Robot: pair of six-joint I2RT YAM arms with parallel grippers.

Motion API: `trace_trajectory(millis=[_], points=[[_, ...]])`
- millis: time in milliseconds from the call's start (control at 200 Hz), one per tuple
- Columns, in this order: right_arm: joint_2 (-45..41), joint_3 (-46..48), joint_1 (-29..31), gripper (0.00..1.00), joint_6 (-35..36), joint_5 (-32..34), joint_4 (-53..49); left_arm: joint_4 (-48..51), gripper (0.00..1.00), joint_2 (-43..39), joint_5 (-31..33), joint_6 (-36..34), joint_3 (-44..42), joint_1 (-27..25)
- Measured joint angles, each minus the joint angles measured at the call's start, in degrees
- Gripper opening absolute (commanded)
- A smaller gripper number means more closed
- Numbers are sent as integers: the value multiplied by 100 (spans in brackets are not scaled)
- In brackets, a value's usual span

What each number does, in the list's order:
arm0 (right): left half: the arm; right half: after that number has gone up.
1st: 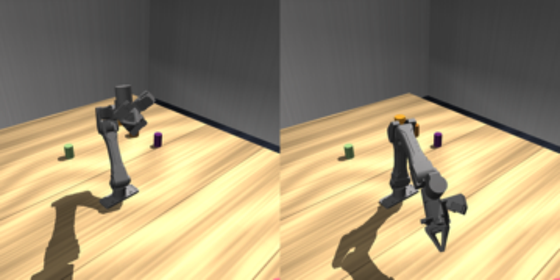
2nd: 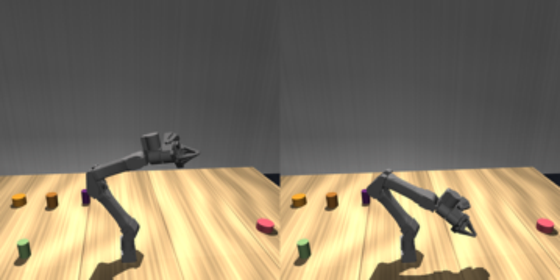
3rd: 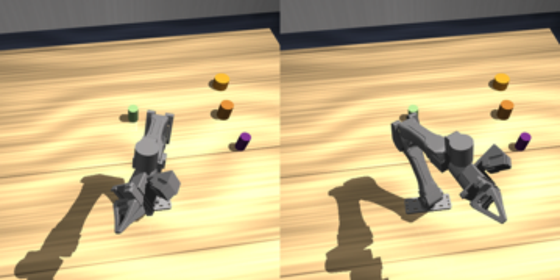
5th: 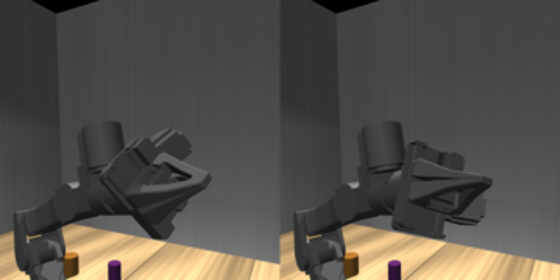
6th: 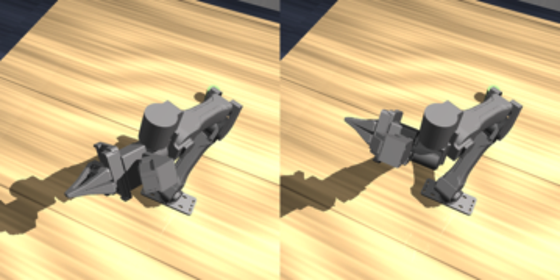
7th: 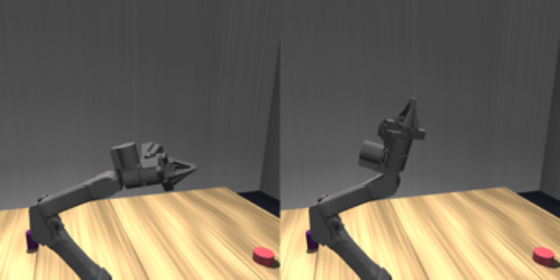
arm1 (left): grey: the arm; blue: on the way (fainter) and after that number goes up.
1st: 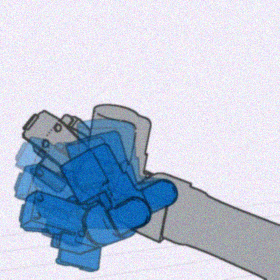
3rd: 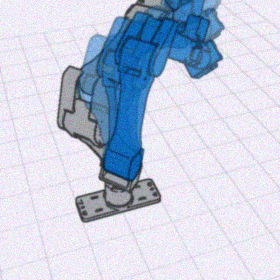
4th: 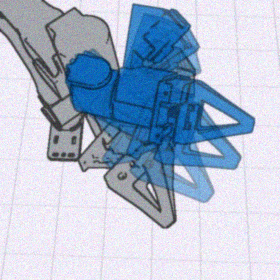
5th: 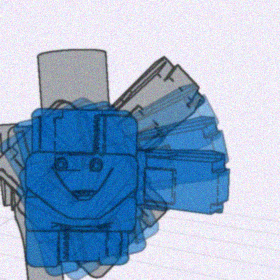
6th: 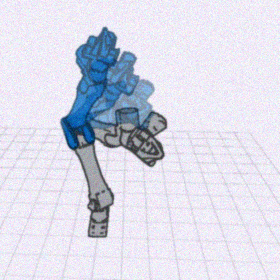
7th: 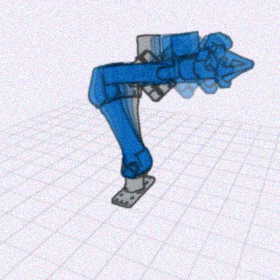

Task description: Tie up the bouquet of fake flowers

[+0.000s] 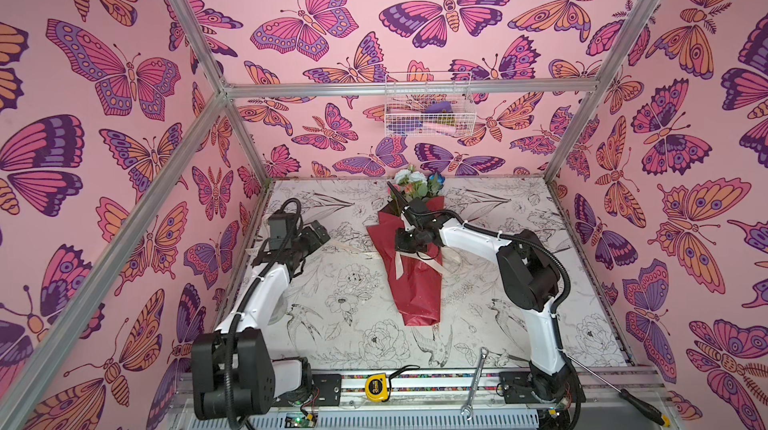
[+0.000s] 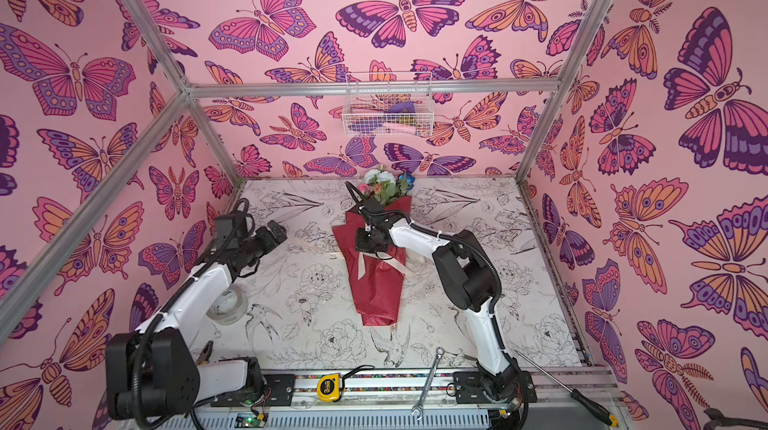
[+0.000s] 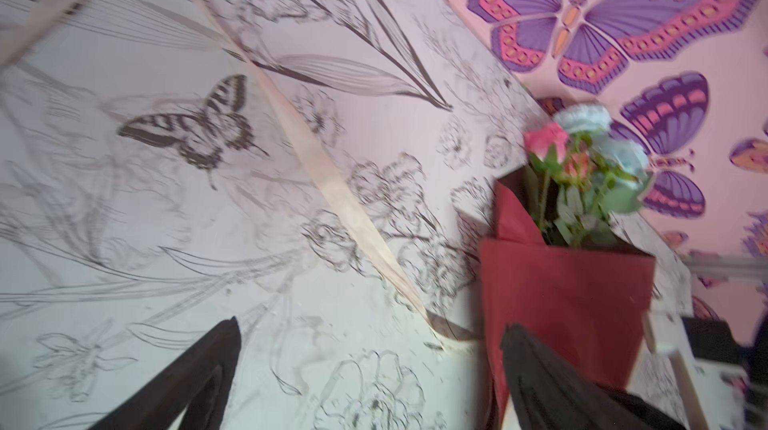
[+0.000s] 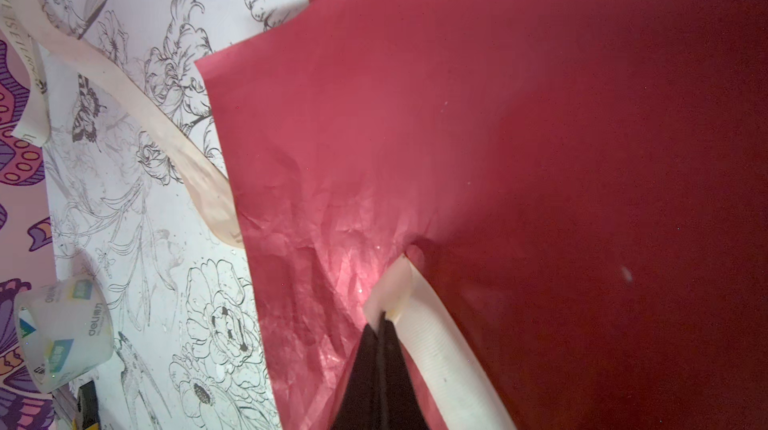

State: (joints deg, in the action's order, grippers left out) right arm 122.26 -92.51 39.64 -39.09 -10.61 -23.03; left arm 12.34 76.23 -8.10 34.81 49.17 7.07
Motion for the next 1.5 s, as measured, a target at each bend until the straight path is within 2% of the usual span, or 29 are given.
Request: trace_trajectory(millis=[190,255,381,831,1227,1497], points=[[2,0,26,0,4,-63,48,11,91,686,98,334,358,542],[17,-17,26,0,4,-101,63,-13,87,844,214,444,485,568],[111,-101,26,0,4,-168,94,-153,86,1235,442,691,807,584],[199,-186,118,0,-39,-302,90,-382,80,3477,925,1832,2699,706],[389,-385,214,0,-136,-275,-190,-450,68,4951,1399,1928,4177,717],[437,-431,214,0,-177,-251,-229,-289,65,5327,1646,1821,4658,717]])
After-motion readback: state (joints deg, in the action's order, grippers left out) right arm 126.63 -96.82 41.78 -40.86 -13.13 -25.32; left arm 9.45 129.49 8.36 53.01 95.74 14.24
